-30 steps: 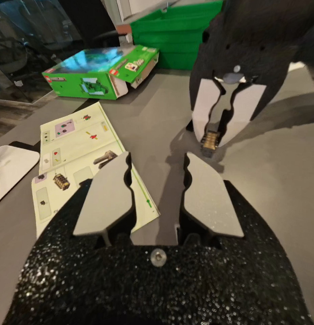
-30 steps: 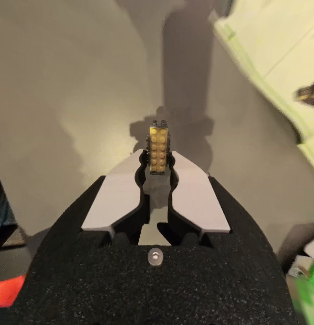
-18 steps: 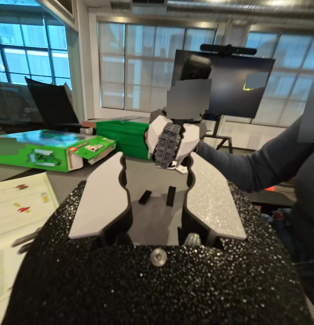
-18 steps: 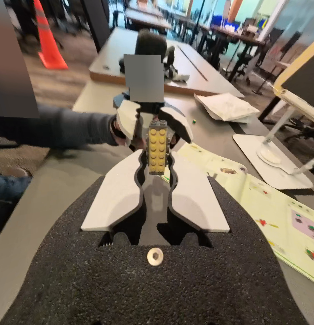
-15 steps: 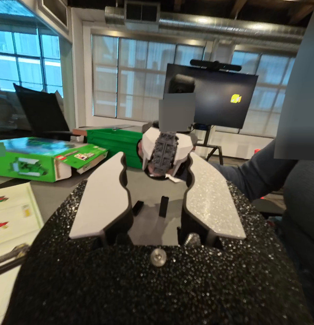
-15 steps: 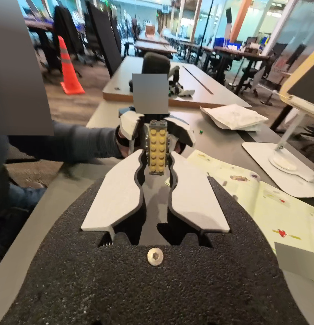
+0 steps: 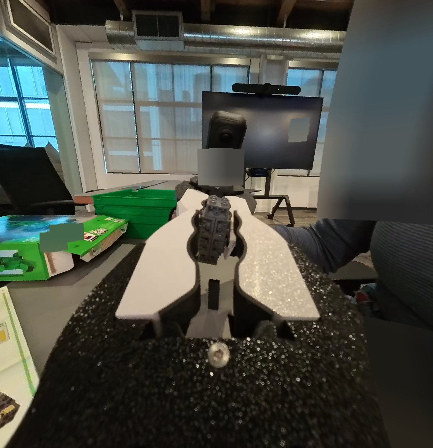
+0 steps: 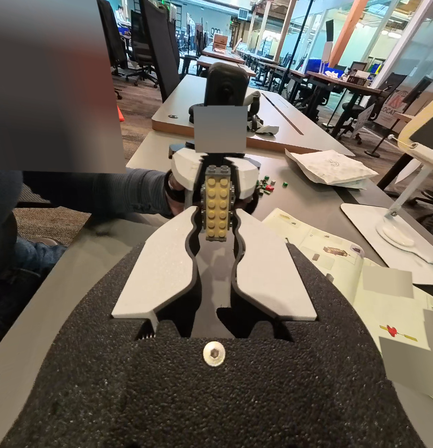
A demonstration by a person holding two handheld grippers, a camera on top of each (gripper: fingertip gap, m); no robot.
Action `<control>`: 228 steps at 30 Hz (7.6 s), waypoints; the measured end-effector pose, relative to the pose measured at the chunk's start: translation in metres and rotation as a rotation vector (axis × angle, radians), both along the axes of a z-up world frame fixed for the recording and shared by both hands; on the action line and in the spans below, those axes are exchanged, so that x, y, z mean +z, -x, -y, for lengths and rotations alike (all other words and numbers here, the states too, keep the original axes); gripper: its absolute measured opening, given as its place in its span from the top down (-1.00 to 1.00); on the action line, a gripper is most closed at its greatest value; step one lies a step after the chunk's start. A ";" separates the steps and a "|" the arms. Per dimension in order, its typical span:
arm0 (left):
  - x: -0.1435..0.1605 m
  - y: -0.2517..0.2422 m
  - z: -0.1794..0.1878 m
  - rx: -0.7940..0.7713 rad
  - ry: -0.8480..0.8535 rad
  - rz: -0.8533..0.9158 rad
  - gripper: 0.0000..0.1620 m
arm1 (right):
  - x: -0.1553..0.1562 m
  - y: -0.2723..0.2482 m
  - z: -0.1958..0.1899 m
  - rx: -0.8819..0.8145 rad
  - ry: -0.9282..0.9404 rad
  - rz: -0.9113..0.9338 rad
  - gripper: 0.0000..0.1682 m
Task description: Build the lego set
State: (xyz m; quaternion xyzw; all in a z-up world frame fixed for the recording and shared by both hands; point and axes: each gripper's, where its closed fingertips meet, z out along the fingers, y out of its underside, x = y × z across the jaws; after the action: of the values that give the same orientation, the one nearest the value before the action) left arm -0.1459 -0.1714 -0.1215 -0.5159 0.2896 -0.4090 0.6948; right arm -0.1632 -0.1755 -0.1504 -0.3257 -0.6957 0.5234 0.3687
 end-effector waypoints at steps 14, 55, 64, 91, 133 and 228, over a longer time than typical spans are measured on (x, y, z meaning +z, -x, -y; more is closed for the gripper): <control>0.011 0.004 0.010 -0.015 -0.090 0.060 0.71 | 0.002 0.004 -0.001 -0.075 -0.018 -0.005 0.52; -0.078 -0.013 -0.017 0.187 0.127 -0.655 0.42 | -0.063 -0.034 -0.037 -0.141 -0.696 0.604 0.79; -0.075 -0.019 -0.016 0.215 0.071 -0.689 0.66 | -0.061 -0.033 -0.031 -0.106 -0.734 0.625 0.79; -0.044 -0.006 -0.014 0.260 0.023 -0.504 0.69 | -0.040 -0.045 -0.047 -0.229 -0.612 0.529 0.70; -0.052 -0.031 -0.005 0.108 0.061 -0.498 0.62 | -0.020 -0.040 -0.005 -0.023 -0.226 0.206 0.80; -0.129 -0.045 -0.054 -0.194 0.475 -0.491 0.69 | -0.047 -0.056 -0.079 -0.274 0.517 -0.023 0.79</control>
State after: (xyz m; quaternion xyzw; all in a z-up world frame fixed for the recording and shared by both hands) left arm -0.1006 -0.1176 -0.2510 -0.7160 0.3924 -0.3928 0.4231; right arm -0.1074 -0.0961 -0.1974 -0.4940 -0.4845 0.6322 0.3487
